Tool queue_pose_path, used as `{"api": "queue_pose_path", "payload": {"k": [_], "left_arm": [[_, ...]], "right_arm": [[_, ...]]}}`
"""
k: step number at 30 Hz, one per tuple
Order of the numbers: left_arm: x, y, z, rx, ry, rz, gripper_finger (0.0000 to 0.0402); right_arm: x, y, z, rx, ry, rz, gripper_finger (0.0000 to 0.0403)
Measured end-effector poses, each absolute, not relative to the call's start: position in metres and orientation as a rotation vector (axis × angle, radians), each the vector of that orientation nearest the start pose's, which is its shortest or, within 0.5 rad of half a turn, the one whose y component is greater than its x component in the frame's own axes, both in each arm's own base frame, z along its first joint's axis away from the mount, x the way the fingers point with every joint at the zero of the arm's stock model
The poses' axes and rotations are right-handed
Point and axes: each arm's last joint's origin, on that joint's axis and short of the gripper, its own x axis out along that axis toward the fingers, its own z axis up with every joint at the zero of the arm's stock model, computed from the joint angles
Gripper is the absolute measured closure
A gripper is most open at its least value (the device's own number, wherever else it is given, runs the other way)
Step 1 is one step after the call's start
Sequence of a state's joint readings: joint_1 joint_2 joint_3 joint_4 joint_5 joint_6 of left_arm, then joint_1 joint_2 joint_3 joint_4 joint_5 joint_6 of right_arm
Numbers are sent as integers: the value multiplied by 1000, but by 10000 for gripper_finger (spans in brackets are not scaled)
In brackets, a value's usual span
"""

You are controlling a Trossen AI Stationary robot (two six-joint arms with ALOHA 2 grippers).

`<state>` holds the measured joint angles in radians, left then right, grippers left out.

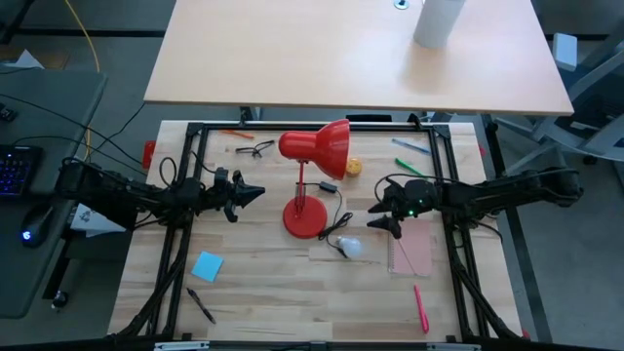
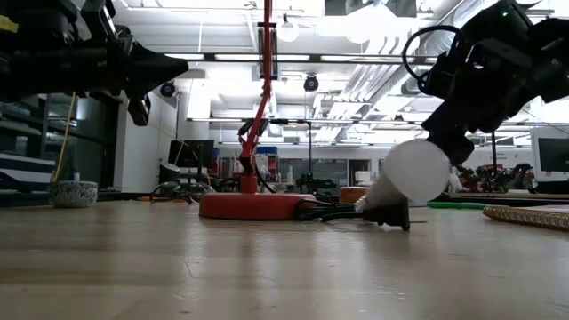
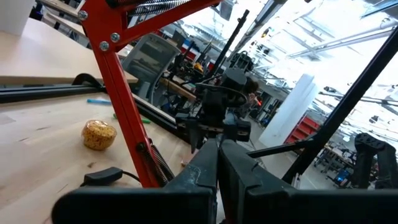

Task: Screw lightbulb
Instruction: Return to Home Position

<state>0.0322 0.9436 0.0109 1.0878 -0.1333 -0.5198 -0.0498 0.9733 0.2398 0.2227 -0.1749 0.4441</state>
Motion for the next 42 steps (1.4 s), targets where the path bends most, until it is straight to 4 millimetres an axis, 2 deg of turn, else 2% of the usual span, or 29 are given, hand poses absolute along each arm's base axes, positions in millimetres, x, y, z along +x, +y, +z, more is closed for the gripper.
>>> {"api": "queue_pose_path", "payload": {"k": [6,10,12,16,19,26,28,32,37,42], "left_arm": [[154,9,171,-525,-195,121,401],[154,9,171,-525,-195,121,401],[154,9,171,-525,-195,121,401],[154,9,171,-525,-195,121,401],[154,9,171,-525,-195,122,401],[154,9,171,-525,-195,122,401],[154,9,171,-525,-195,122,401],[154,9,171,-525,-192,122,401],[154,9,171,-525,-189,123,401],[154,9,170,-525,-187,124,401]], "right_arm": [[176,-3,153,458,556,42,71],[177,0,155,431,552,147,46],[180,1,160,404,488,170,44],[185,2,173,384,339,102,43],[184,6,177,367,295,79,43],[158,12,161,406,141,-44,43],[153,12,162,400,72,-36,43],[150,11,167,229,23,-44,43],[149,9,162,-75,77,-84,43],[149,9,156,-156,138,-77,43]]}}
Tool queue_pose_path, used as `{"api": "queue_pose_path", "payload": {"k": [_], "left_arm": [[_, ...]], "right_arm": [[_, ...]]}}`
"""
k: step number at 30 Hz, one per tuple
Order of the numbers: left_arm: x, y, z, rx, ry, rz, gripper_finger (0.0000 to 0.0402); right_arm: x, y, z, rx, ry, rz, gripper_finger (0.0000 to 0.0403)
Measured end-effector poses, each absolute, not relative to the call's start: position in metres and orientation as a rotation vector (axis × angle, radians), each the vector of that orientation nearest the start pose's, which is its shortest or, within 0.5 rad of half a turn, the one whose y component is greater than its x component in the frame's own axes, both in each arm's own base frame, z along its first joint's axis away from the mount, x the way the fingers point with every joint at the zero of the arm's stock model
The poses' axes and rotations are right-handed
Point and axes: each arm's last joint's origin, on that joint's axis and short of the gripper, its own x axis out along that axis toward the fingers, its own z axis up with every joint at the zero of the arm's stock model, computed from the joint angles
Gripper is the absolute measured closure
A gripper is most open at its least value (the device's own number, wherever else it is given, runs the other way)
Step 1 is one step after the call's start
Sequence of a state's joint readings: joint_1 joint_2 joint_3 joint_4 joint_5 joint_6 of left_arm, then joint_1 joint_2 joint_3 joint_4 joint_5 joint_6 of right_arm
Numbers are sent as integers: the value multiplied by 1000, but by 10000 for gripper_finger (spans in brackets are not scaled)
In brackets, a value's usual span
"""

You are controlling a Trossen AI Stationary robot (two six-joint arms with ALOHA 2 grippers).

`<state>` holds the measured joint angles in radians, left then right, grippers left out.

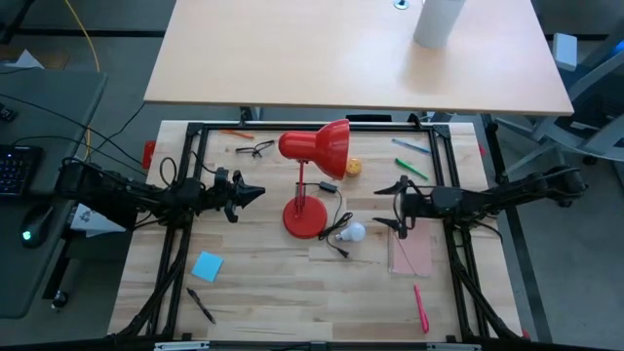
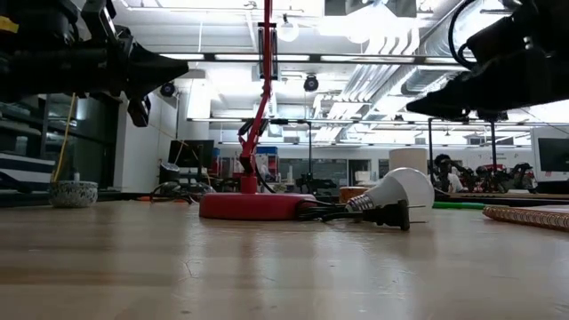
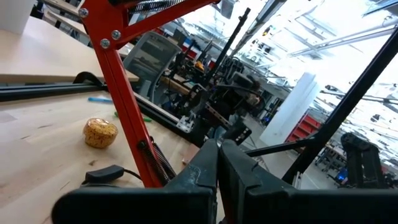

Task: Screw lightbulb
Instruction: Return to Home Position

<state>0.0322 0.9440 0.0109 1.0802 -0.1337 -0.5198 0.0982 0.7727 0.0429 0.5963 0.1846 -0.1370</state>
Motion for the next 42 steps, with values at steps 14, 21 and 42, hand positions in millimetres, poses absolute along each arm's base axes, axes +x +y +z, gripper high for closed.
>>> {"api": "queue_pose_path", "payload": {"k": [14,21,42], "left_arm": [[155,9,168,-524,-166,129,401],[155,9,166,-524,-136,138,401],[156,9,158,-520,-60,157,401]], "right_arm": [[118,5,152,-164,265,-64,43],[100,0,165,-136,126,-35,43],[98,-6,166,-132,5,-58,43]]}}
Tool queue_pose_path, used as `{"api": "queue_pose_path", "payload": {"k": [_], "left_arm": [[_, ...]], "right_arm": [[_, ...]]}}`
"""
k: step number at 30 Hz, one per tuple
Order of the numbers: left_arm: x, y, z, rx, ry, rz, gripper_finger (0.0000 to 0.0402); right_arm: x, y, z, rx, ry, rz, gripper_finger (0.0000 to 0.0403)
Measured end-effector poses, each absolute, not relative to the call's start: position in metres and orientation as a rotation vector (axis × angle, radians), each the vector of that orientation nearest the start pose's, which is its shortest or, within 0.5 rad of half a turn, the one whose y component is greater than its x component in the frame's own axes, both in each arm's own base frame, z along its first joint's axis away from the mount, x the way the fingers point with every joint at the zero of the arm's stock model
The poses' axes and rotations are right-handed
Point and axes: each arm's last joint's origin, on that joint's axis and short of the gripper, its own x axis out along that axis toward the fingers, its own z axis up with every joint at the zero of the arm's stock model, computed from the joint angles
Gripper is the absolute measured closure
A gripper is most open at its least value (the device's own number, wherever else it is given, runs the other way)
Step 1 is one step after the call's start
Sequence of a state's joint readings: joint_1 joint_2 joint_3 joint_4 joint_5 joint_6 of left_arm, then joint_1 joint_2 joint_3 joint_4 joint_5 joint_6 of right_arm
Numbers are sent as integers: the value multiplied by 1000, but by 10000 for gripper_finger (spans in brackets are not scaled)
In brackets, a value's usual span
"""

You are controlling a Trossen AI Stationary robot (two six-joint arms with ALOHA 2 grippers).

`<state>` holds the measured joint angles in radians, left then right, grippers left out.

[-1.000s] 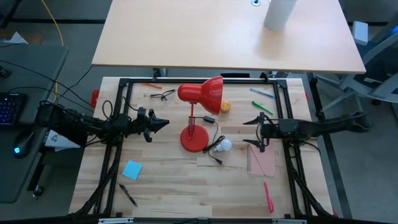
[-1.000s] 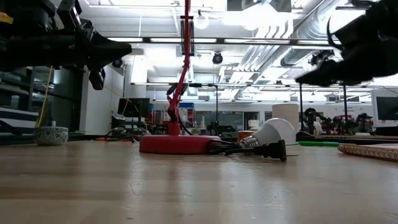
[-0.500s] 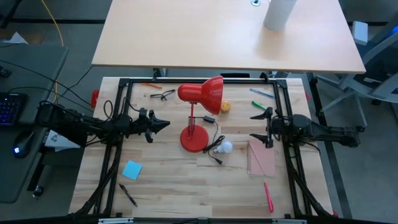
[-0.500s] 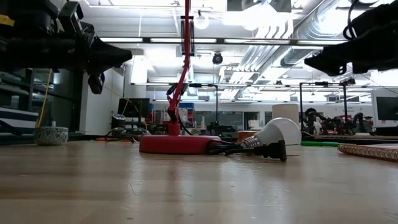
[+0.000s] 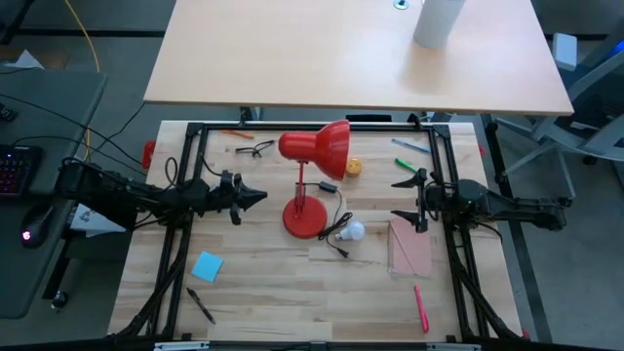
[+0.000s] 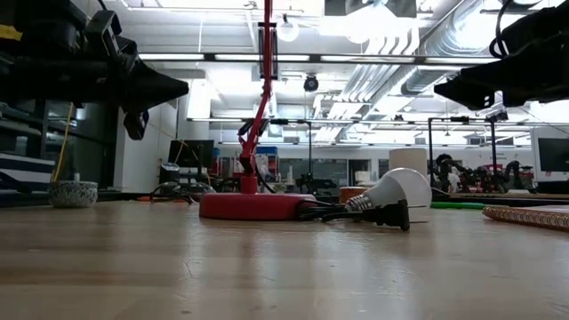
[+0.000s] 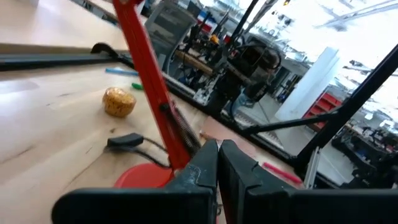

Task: Screw lightbulb
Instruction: Return to Home Position

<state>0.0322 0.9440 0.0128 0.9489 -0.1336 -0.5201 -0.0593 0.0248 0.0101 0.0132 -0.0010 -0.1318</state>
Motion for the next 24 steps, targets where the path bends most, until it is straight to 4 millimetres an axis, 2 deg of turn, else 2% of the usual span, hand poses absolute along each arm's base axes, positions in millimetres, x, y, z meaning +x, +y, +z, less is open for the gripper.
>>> {"api": "queue_pose_path", "payload": {"k": [13,24], "left_arm": [[154,9,155,-518,-17,169,401],[126,8,176,-522,-116,142,401]], "right_arm": [[99,-6,166,-132,7,-58,43],[99,-6,166,-132,8,-58,43]]}}
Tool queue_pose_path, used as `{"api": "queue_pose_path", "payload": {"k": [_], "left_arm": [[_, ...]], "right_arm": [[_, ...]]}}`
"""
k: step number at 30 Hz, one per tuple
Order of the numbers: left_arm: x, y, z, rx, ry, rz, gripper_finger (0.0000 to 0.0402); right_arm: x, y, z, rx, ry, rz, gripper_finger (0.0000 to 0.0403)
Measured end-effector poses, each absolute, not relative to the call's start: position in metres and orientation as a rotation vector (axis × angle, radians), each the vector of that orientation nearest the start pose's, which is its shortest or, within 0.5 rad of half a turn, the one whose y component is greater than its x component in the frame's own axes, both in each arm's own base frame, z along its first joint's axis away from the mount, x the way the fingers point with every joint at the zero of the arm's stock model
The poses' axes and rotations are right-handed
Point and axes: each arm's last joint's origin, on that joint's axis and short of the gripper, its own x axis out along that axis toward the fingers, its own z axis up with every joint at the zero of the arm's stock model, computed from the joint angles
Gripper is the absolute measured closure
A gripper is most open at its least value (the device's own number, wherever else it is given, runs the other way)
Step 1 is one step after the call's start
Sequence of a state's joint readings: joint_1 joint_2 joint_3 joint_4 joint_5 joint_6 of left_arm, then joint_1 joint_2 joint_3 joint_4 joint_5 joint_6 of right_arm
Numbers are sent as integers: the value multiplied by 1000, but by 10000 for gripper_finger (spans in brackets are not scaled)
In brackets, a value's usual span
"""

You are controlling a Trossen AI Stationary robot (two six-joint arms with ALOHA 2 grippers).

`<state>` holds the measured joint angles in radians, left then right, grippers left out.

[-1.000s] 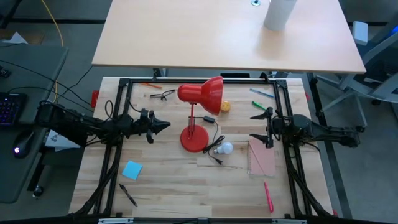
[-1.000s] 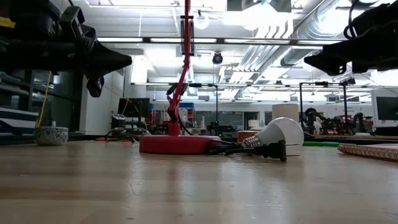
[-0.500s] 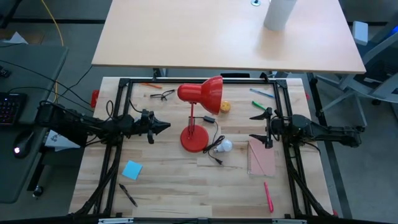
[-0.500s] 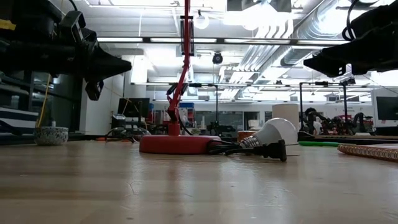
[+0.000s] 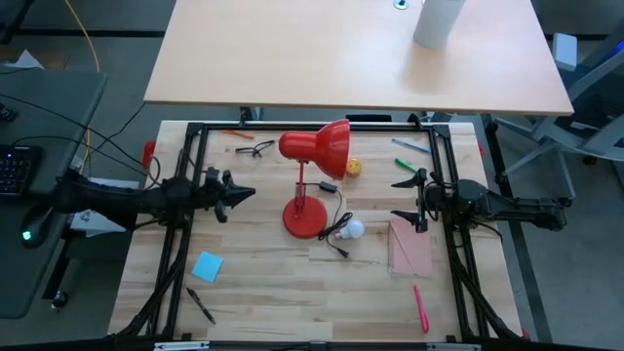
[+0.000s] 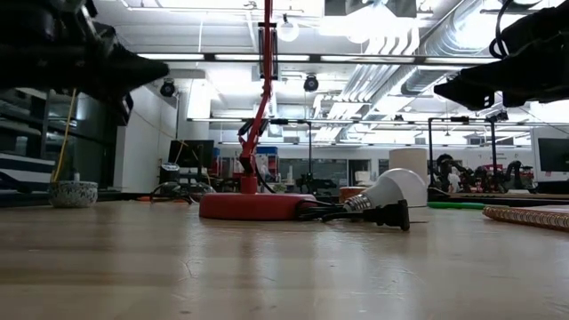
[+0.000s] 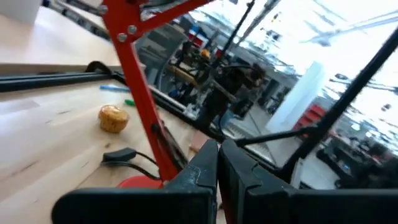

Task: Screw lightbulb
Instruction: Return to Home Position

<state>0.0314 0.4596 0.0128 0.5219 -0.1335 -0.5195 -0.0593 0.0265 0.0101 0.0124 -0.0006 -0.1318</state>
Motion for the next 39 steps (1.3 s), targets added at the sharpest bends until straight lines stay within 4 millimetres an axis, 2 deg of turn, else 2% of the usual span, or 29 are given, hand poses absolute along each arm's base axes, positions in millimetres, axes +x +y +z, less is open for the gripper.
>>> {"api": "queue_pose_path", "payload": {"k": [3,12,16,39], "left_arm": [[118,7,176,-470,-96,118,401],[99,6,169,-175,-22,119,401],[97,5,171,-73,-44,110,401],[98,2,168,-75,-16,77,401]], "right_arm": [[99,-6,166,-132,8,-58,43],[99,-6,166,-132,8,-58,43],[99,-6,166,-132,8,-59,43],[99,-6,166,-132,8,-59,43]]}}
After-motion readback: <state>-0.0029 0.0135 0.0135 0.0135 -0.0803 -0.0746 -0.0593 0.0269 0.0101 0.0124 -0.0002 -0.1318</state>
